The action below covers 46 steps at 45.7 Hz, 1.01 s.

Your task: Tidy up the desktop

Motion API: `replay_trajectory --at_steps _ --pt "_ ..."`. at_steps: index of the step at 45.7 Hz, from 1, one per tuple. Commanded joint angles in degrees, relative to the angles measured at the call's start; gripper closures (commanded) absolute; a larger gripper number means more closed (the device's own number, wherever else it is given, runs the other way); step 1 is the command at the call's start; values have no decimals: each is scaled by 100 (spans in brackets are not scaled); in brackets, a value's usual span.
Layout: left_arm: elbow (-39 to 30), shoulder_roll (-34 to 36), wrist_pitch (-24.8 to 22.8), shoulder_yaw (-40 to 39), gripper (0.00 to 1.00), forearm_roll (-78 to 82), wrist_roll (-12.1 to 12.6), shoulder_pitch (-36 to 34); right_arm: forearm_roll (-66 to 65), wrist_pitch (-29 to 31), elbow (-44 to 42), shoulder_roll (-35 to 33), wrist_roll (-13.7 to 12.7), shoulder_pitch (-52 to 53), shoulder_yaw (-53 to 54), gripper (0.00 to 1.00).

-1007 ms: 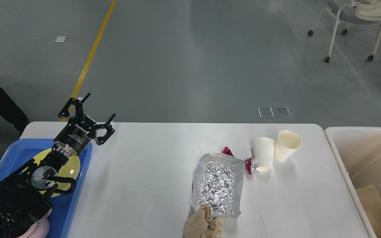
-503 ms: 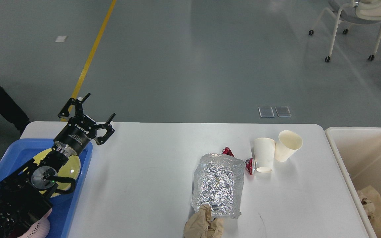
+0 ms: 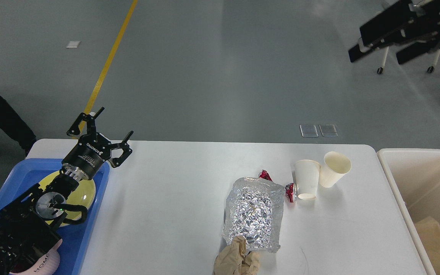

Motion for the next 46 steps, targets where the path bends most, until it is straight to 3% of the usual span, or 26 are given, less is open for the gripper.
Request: replay_trajectory --at_steps 1,11,19,24,28,34,39,42,46 --pt "0 0 0 0 0 0 0 -1 34 1 188 242 -8 120 149 0" --pt "0 0 0 0 0 0 9 -1 -2 1 198 304 -25 -196 122 0" --pt "0 0 0 0 0 0 0 -1 -186 1 -390 313 -105 -1776 -97 0" --pt "0 0 0 0 0 0 0 -1 -134 1 -1444 497 -166 -3348 -256 0" --pt "0 0 0 9 0 0 0 -1 111 -374 -2489 568 -245 -4711 -194 0" --pt "0 0 0 9 0 0 0 -1 1332 -709 -4397 927 -254 -6671 -159 0" --pt "0 0 0 9 0 0 0 -1 2107 -762 -5461 1121 -272 -7753 -141 0" --pt "0 0 0 9 0 0 9 -1 2379 -876 -5918 1139 -420 -8176 -19 0" --pt "0 0 0 9 0 0 0 -1 2731 -1253 -6262 1227 -842 -8615 367 0"
